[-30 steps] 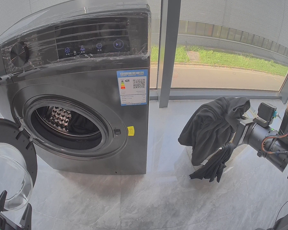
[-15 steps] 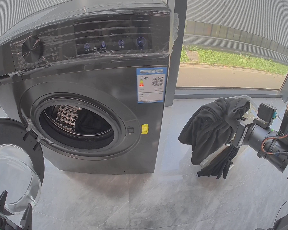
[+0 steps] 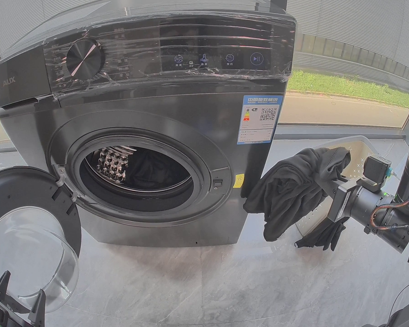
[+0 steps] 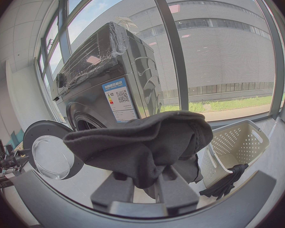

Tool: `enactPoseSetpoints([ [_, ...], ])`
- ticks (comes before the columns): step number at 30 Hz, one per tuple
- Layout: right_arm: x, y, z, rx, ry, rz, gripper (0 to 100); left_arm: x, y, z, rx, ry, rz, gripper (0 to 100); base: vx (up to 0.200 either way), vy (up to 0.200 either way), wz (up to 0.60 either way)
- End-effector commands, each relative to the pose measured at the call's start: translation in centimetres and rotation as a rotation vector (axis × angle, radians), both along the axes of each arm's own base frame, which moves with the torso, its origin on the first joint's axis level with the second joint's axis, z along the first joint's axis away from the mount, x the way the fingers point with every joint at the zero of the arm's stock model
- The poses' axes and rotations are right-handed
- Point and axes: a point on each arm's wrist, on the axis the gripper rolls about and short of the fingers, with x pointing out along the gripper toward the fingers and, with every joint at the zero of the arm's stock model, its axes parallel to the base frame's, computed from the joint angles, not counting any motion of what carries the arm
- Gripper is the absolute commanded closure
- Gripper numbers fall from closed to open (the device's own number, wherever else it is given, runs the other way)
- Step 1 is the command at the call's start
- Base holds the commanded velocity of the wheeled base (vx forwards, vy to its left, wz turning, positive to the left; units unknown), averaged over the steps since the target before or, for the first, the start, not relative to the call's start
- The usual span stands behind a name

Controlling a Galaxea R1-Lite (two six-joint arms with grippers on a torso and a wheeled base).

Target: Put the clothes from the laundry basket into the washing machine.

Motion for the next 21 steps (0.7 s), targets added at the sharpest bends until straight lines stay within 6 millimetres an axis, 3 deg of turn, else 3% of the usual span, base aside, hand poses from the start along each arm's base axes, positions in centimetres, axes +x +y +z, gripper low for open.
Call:
enactPoseSetpoints([
  [1, -0.04, 0.0, -0.01, 0.0, 0.0, 0.001, 100, -0.02, 0.0, -0.44, 0.0, -0.002, 0.0, 0, -0.2, 0.0, 0.0],
  [7, -0.02, 0.02, -0.06, -0.002, 0.002, 0.003, 100, -0.02, 0.0, -0.44, 0.0, -0.002, 0.0, 0, -0.2, 0.0, 0.0],
  [16, -0.04, 0.01, -0.1, -0.003, 0.004, 0.003, 100, -0.02, 0.0, -0.44, -0.001, -0.002, 0.0, 0, 0.0, 0.0, 0.0],
  [21, -0.06, 0.04, -0.12, -0.003, 0.005, 0.004, 100, -0.02, 0.0, -0.44, -0.001, -0.002, 0.0, 0, 0.0, 0.2, 0.0],
])
